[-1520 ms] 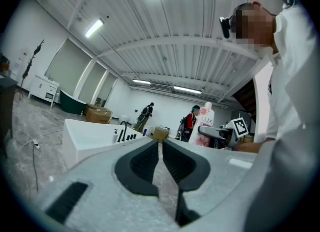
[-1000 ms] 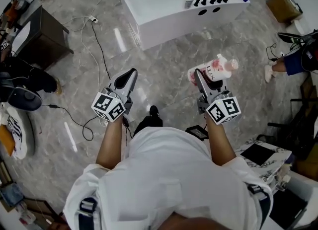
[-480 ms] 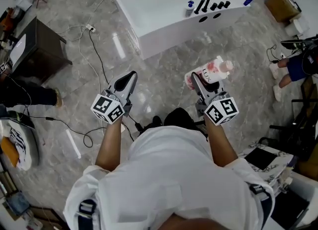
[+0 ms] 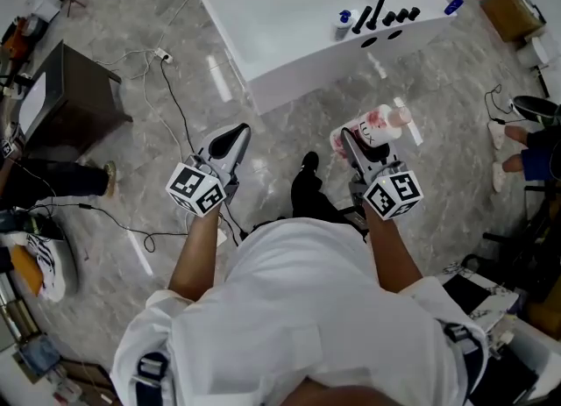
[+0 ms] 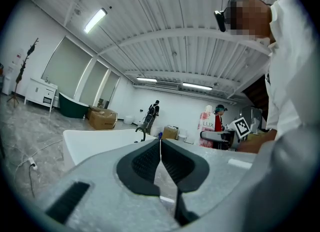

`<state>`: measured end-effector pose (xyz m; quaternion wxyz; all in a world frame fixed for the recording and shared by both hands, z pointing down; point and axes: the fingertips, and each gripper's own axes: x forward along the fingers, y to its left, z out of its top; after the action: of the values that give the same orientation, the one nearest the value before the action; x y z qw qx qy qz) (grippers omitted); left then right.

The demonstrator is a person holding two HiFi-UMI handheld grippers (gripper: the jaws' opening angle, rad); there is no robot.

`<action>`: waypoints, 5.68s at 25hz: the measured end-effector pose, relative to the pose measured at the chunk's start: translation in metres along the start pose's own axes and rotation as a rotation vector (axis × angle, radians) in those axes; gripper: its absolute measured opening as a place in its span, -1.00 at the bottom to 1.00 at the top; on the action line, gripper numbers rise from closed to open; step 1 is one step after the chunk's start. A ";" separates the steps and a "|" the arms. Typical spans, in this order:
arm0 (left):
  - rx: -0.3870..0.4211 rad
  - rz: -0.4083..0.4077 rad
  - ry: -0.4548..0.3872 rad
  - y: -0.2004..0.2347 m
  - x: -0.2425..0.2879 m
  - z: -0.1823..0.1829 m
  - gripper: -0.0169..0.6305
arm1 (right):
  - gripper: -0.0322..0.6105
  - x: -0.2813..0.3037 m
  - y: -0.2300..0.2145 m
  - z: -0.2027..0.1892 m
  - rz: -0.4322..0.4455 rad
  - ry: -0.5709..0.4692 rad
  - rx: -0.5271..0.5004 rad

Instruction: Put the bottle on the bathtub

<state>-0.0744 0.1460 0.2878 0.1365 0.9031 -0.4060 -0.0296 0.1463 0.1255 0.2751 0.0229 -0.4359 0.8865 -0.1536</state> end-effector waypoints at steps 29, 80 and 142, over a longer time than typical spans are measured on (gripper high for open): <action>0.040 0.228 0.091 0.220 0.220 -0.036 -0.88 | -0.16 0.294 -0.159 -0.045 0.101 0.120 -0.153; -0.013 0.123 0.124 0.387 0.301 -0.232 -0.88 | -0.16 0.492 -0.233 -0.279 0.031 0.040 -0.312; 0.017 0.094 0.068 0.283 0.246 -0.059 -0.88 | -0.28 0.358 -0.173 -0.105 -0.002 0.113 -0.272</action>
<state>-0.1053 -0.2024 0.4347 0.1438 0.8845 -0.4436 0.0108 0.0392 -0.2265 0.4591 -0.0865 -0.4263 0.8987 -0.0566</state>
